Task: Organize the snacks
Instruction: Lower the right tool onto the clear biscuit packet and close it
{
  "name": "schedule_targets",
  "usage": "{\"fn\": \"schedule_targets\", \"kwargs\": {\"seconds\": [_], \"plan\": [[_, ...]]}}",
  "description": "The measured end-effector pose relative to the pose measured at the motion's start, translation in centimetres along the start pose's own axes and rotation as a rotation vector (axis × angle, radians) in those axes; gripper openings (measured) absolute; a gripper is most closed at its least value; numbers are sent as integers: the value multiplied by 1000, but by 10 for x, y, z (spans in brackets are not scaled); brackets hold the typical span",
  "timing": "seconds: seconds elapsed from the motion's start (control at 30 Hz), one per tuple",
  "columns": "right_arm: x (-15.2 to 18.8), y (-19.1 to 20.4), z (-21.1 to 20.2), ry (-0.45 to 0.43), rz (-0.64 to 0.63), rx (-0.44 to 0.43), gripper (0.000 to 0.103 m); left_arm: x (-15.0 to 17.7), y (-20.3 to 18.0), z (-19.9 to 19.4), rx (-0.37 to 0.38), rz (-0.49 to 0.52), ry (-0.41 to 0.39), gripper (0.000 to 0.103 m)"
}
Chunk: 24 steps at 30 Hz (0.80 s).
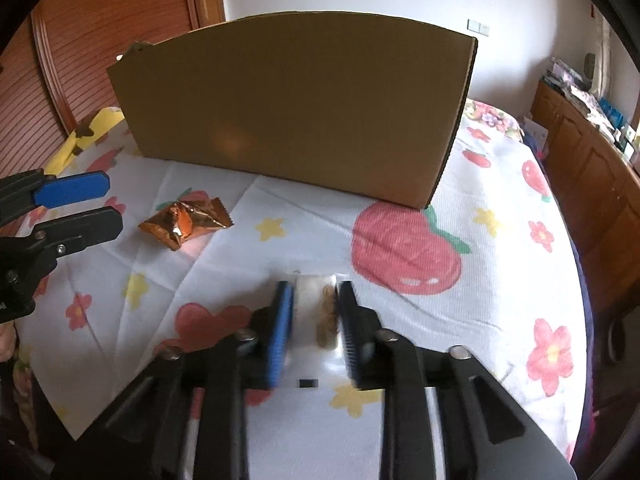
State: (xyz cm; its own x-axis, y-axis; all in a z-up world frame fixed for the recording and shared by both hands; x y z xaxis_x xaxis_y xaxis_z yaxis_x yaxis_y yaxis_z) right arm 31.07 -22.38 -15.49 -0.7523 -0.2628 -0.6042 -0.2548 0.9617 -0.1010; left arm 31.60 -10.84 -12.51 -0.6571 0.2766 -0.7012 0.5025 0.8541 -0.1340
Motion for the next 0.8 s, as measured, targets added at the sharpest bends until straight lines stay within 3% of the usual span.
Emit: {"fn": "schedule_targets", "kwargs": {"seconds": [0.4, 0.8], "plan": [[2, -2, 0, -22, 4, -16, 21, -12, -4, 37, 9, 12, 53, 47], [2, -1, 0, -27, 12, -41, 24, -4, 2, 67, -19, 31, 120, 48]]}}
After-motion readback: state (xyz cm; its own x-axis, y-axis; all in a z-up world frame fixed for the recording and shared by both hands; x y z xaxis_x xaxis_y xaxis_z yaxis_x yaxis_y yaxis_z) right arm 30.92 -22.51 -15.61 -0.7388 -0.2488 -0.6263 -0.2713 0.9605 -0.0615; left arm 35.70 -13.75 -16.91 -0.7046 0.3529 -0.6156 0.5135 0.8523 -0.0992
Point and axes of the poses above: each gripper's, at about its wrist camera, not at the fingertips, and z roughly the way its jaws point, y to its left, x to its underside, the point moved 9 cm from there along z, roughly the way its jaws point, and after that the axes turned 8 degrees about x, right-handed, at the moved point
